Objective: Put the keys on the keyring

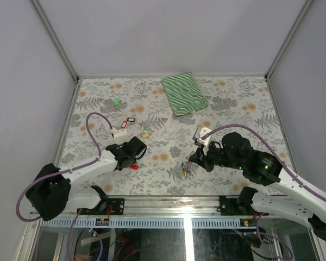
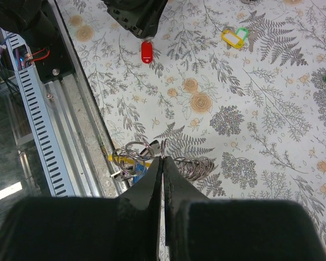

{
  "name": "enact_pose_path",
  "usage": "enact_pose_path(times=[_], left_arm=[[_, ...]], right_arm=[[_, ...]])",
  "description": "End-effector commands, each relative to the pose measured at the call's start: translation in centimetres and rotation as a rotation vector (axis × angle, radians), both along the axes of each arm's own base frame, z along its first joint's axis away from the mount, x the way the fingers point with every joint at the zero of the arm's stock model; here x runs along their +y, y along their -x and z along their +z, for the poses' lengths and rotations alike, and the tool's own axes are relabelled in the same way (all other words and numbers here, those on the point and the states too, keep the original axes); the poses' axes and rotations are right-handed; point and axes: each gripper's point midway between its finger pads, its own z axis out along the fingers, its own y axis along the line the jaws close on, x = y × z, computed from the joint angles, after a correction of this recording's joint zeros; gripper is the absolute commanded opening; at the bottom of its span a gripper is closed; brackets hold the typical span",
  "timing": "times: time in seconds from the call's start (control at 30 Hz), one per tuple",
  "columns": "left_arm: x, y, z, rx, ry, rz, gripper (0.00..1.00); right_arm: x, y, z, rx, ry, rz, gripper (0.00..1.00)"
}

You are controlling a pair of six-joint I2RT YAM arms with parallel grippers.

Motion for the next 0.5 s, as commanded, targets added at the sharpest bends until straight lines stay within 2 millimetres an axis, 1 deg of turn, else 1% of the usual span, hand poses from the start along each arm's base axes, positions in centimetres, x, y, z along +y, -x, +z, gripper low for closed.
enact_pose_path(times=[0.0, 0.13, 0.23, 0.47], left_arm=[[-0.5, -1.2, 0.2, -0.020, -0.017, 0.005, 0.38], [-1.1, -1.3, -0.6, 0.007, -0.011, -0.007, 0.38], [-1.5, -1.5, -0.7, 0.004, 0.002, -0.015, 0.42], [-1.9, -1.7, -1.4, 0.029, -0.011, -0.035, 0.41]], right_arm=[[0.7, 0.0, 2.7, -0.036, -0.075, 0.021, 0.00], [0.7, 0.1, 2.6, -0.033, -0.073, 0.024, 0.00], [0.6, 0.2, 2.6, -0.029, -0.072, 0.023, 0.00], [0.6, 0.2, 2.4, -0.021, -0.069, 0.023, 0.00]])
